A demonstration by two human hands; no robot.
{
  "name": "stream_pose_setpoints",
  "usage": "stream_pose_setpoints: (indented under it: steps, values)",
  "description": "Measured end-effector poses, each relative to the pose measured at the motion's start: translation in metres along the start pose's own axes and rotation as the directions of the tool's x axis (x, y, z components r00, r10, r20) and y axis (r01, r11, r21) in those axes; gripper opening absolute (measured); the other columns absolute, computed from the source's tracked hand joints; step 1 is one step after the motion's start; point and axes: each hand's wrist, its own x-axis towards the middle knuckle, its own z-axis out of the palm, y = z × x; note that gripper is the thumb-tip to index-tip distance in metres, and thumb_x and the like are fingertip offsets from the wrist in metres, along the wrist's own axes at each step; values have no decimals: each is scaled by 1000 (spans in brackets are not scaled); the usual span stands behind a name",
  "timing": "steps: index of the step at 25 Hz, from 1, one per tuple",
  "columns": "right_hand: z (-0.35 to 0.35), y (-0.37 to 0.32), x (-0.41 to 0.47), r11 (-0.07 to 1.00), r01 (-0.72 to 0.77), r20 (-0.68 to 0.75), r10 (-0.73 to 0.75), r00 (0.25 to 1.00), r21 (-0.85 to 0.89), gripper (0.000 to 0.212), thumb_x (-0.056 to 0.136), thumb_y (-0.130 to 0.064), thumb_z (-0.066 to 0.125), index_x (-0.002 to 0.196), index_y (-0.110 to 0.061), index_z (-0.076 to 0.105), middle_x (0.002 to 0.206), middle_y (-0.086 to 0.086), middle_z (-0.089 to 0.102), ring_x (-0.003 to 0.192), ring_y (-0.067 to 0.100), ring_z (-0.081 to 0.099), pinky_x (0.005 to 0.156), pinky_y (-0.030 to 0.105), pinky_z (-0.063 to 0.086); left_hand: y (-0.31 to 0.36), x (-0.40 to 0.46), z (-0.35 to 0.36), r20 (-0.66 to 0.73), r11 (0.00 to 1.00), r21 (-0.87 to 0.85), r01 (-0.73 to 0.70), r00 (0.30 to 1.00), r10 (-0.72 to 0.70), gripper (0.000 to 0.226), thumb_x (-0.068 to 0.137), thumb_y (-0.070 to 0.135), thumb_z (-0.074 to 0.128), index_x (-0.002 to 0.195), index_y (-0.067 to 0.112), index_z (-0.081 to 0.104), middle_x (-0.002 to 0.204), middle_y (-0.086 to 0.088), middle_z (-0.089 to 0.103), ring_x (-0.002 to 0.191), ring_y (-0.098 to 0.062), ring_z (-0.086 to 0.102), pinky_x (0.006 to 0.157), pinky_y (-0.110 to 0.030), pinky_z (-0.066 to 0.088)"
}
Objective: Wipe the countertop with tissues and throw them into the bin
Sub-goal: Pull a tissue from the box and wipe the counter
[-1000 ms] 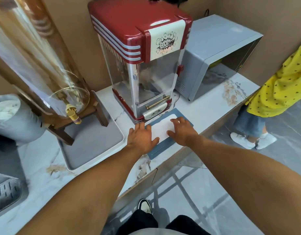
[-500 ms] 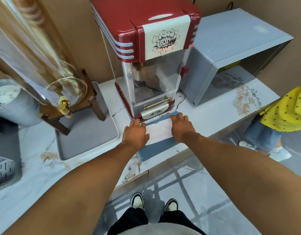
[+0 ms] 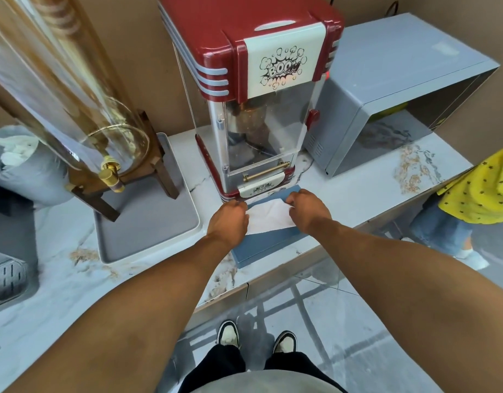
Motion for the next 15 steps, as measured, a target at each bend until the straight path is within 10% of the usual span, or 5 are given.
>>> stream_pose_setpoints:
  steps: [15]
  values:
    - [-17,-69,-53,996,84,-65,-83,994,11,36,90,-4,51,62,-27,46,89,5,53,83,25,52,70,25,37,-40,-45,-37,-80,999,-29,-34,996,31,30,95,8,49,123,11,59,121,-14,64,108,-37,61,91,-42,52]
